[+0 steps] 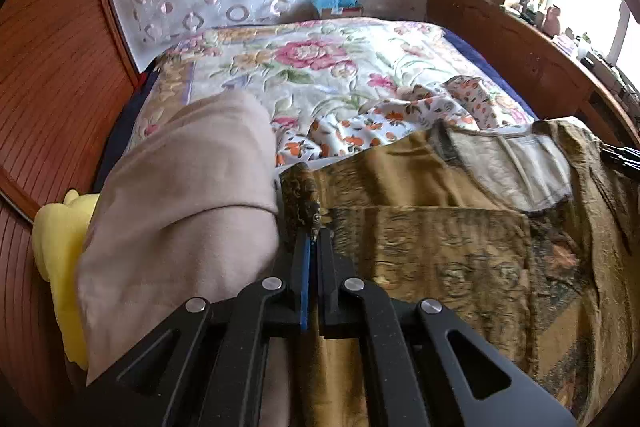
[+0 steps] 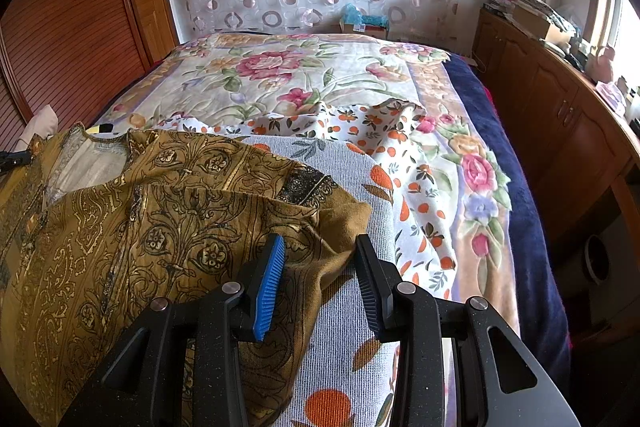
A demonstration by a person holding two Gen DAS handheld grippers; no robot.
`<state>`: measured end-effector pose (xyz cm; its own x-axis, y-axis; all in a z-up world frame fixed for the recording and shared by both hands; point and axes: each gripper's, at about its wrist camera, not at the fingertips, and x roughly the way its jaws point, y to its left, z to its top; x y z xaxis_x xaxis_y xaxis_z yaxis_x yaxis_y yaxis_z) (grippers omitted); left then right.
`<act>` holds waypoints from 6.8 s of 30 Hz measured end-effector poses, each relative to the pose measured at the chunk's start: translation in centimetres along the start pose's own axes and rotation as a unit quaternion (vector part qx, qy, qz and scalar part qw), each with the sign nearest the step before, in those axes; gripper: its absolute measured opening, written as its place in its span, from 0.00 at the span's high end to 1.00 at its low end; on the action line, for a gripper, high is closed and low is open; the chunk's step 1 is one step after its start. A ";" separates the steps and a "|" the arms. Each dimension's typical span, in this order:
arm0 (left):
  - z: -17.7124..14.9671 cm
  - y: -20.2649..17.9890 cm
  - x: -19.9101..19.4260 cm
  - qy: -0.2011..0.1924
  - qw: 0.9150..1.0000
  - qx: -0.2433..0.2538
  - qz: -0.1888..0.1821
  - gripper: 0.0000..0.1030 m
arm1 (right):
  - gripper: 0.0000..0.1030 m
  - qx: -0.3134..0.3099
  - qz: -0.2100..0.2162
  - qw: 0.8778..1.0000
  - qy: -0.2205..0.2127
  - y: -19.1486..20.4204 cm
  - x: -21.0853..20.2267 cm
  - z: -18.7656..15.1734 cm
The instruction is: Fold small clothes
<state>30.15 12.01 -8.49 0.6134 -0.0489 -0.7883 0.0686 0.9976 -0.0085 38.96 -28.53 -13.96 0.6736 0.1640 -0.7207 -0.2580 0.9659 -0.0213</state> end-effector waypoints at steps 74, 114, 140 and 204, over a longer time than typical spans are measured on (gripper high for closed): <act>-18.6 -0.6 -15.2 -0.074 0.996 -0.053 0.012 0.36 | 0.59 -0.049 0.024 0.998 -0.010 3.9 -16.2 -12.9; -18.1 -4.7 -24.7 -0.163 0.987 -0.001 -0.009 0.92 | 0.92 -0.046 0.082 0.991 -0.099 4.0 -24.8 -14.2; -9.9 -1.4 -47.8 -0.428 0.902 0.024 0.048 0.92 | 0.93 -0.141 -0.002 0.910 -0.391 7.6 -56.8 -5.5; -14.9 -0.2 -9.8 -0.031 0.999 -0.011 0.023 0.86 | 0.95 -0.029 0.012 0.999 0.000 6.5 -19.4 -5.7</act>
<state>12.42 13.04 -9.92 0.6632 -0.0057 -0.7484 0.0227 0.9997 0.0124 20.32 -26.53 -4.08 0.6665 0.1878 -0.7215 -0.3149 0.9481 -0.0442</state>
